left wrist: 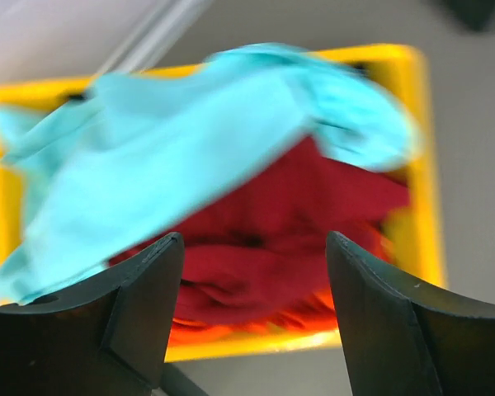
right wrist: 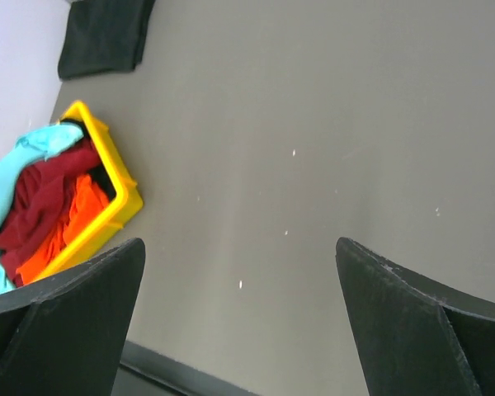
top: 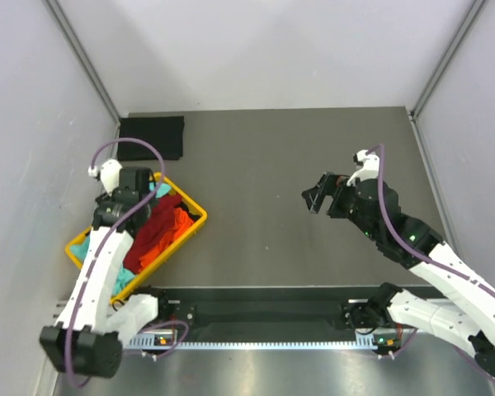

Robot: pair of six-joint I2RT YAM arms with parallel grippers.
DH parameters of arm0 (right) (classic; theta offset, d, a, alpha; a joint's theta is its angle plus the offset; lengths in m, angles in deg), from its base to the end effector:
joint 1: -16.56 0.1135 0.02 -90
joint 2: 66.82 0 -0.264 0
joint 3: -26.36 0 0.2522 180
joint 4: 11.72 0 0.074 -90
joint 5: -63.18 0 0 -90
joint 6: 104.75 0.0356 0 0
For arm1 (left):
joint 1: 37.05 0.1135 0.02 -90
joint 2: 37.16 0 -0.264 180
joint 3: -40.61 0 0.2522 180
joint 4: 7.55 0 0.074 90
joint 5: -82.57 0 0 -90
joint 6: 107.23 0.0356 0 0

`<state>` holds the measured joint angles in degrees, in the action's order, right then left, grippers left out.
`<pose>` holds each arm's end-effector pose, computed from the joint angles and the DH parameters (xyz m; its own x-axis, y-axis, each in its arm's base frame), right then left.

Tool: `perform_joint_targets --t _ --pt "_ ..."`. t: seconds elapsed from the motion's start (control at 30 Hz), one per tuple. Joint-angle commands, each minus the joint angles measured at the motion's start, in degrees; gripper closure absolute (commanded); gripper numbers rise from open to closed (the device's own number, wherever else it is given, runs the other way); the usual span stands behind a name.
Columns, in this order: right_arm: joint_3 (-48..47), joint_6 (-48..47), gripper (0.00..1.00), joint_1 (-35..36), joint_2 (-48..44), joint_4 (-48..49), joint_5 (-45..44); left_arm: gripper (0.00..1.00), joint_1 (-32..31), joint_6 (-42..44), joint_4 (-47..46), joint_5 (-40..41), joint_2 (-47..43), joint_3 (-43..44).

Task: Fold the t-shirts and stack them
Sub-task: Grab the tshirt from the pile, then move the tshirt to the center of the board

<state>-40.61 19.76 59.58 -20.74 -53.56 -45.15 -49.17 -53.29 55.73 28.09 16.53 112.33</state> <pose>0.1342 0.1100 0.3550 -0.4607 0.3057 -0.8333 -0.2086 0.8752 0.4364 0.1764 -0.0167 0.3312 -0.4265 -0.3984 -0.8120 -0.5939 0.8005 -0.0809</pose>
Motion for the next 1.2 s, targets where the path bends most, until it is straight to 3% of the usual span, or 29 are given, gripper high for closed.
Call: perform_joint_targets --t 0.0,0.03,0.13,0.3,0.37,0.43,0.47,0.53,0.57,0.67,0.8,0.87,1.0,1.03,1.07,1.13,1.17 --pt "0.8 -1.1 0.00 0.7 0.5 4.1 2.9 0.26 11.0 -2.6 -2.3 -3.8 4.1 -3.6" --pt "0.9 -1.0 0.00 0.7 0.7 4.1 3.4 0.25 15.2 -2.7 -2.8 -2.8 5.4 -3.8" --pt "1.5 -1.1 0.00 0.7 1.5 5.3 6.8 0.23 18.5 -3.1 -5.8 -1.3 9.3 -3.9" --pt "1.7 -0.3 0.00 0.7 2.3 7.4 12.4 0.21 20.1 -5.8 -13.7 -2.4 10.0 -8.5" --pt "2.1 0.1 0.00 0.7 2.6 7.9 13.4 0.26 20.7 -5.9 -15.6 -2.3 11.9 -9.3" --pt "2.3 0.1 0.00 0.8 2.8 8.2 15.2 0.35 21.3 -6.0 -15.4 -2.1 13.5 -9.1" --pt "2.3 0.0 0.00 0.7 3.0 8.2 15.2 0.47 21.4 -6.0 -15.5 -1.9 14.8 -8.8" --pt "2.4 -0.2 0.00 0.7 3.0 7.6 14.2 0.61 21.7 -5.7 -15.4 -0.5 16.0 -8.5" --pt "2.3 -0.2 0.00 0.7 3.0 7.3 13.8 1.00 21.8 -5.4 -15.3 -0.2 16.0 -7.5" --pt "1.6 -0.4 0.00 0.7 3.1 7.0 12.7 1.00 21.9 -3.8 -14.3 0.3 14.6 -3.0" --pt "0.0 -0.9 0.00 0.7 4.1 6.5 13.8 1.00 21.4 2.0 -17.4 -7.6 11.4 7.5" --pt "0.5 -1.0 0.00 0.7 4.2 6.6 14.4 1.00 21.1 3.5 -20.2 -18.4 9.9 13.7" --pt "3.7 -1.1 0.00 0.7 2.8 7.9 13.8 1.00 17.9 0.1 -31.1 -30.9 10.9 23.7" --pt "3.5 -1.5 0.00 0.7 2.6 7.6 13.1 1.00 17.6 -1.2 -34.4 -35.1 12.8 27.8" --pt "3.1 -1.5 0.00 0.7 2.5 6.5 11.7 1.00 17.0 -3.8 -37.8 -46.3 14.1 29.7" --pt "1.1 -2.0 0.00 0.7 2.5 5.4 10.3 1.00 12.3 -5.0 -46.7 -54.0 18.7 36.1" --pt "0.4 -2.1 0.00 0.7 2.6 4.3 9.4 1.00 8.4 -4.3 -47.5 -53.6 20.0 38.4"
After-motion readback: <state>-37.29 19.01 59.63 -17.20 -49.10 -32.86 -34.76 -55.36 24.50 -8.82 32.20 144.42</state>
